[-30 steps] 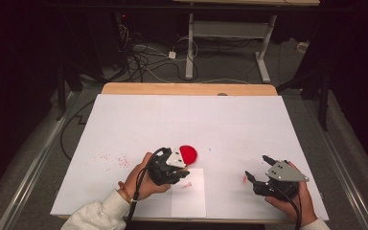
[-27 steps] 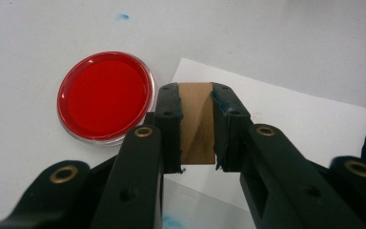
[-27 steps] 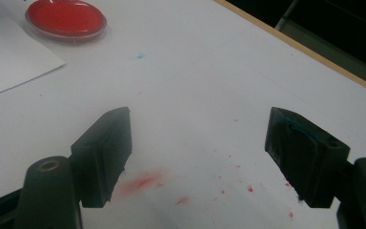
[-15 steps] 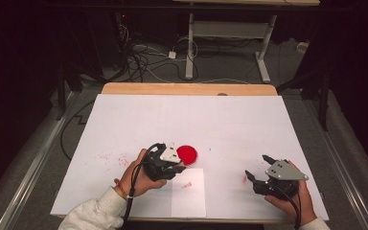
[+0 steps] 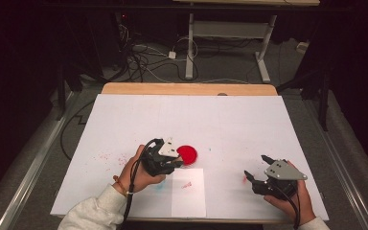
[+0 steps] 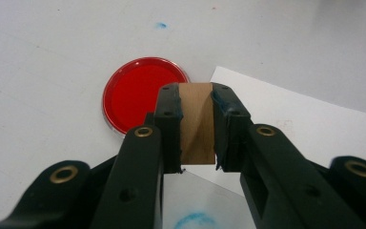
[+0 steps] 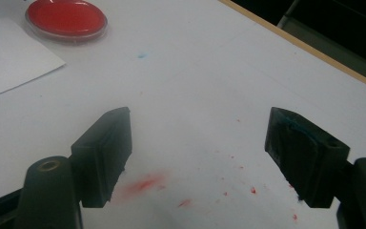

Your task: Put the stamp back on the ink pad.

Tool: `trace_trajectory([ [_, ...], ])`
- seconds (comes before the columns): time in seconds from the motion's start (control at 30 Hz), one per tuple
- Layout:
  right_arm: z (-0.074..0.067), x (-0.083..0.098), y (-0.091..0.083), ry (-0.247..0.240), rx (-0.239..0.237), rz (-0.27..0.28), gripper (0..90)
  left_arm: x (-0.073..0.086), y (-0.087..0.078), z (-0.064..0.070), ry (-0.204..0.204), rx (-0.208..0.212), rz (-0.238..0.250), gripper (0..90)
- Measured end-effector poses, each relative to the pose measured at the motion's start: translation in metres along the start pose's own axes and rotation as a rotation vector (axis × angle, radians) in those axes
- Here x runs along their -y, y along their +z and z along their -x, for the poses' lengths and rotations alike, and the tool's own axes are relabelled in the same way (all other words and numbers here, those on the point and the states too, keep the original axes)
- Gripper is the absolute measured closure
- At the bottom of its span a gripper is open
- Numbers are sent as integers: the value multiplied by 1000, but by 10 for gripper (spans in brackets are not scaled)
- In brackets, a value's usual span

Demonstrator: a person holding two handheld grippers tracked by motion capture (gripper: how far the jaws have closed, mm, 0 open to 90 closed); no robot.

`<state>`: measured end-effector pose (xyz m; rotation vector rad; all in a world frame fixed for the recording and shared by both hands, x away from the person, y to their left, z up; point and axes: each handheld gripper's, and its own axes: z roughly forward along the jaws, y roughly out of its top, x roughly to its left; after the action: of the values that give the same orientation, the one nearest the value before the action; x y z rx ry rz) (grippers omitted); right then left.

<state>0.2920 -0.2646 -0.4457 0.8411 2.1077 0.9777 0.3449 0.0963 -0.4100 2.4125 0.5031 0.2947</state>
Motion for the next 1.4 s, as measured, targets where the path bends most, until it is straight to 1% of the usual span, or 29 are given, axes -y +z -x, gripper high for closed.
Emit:
trace_trajectory([
  [0.07,0,0,1,-2,-3,-2,243,-1,-1,-2,-6,3,6,734],
  [0.1,0,0,2,-3,-5,-3,243,-2,-1,-3,-2,-1,5,734],
  [0.17,0,0,3,0,-8,-5,245,-4,-1,-7,-11,-6,12,734],
  [0.3,0,2,3,4,-8,-14,245,-8,1,-13,-13,-12,7,734],
  [0.47,0,3,0,-1,-5,-9,245,-13,6,-18,-9,-15,-7,734],
  [0.53,0,4,0,5,-5,-12,245,-15,8,-20,-17,-16,-9,734],
  [0.63,-1,4,-2,1,-4,-11,245,-18,14,-23,-20,-21,-16,733],
  [0.7,-1,4,-3,1,-3,-10,245,-20,19,-25,-15,-17,-26,733],
  [0.77,0,4,-3,4,-3,-10,245,-21,24,-26,-19,-10,-36,733],
  [0.87,-1,4,-1,-3,-8,-11,246,-23,31,-28,-21,-9,-49,733],
  [0.93,-2,4,0,-7,-13,-15,245,-24,36,-30,-26,4,-55,732],
  [1.0,-1,5,1,-13,-14,-17,245,-24,41,-31,-33,8,-66,731],
  [1.13,-1,5,0,-4,-12,-17,246,-24,51,-34,-43,17,-90,730],
  [1.23,-2,5,0,-16,-16,-19,245,-24,54,-35,-47,16,-102,730],
  [1.4,-2,5,0,-14,-17,-22,245,-22,58,-36,-51,17,-113,729],
])
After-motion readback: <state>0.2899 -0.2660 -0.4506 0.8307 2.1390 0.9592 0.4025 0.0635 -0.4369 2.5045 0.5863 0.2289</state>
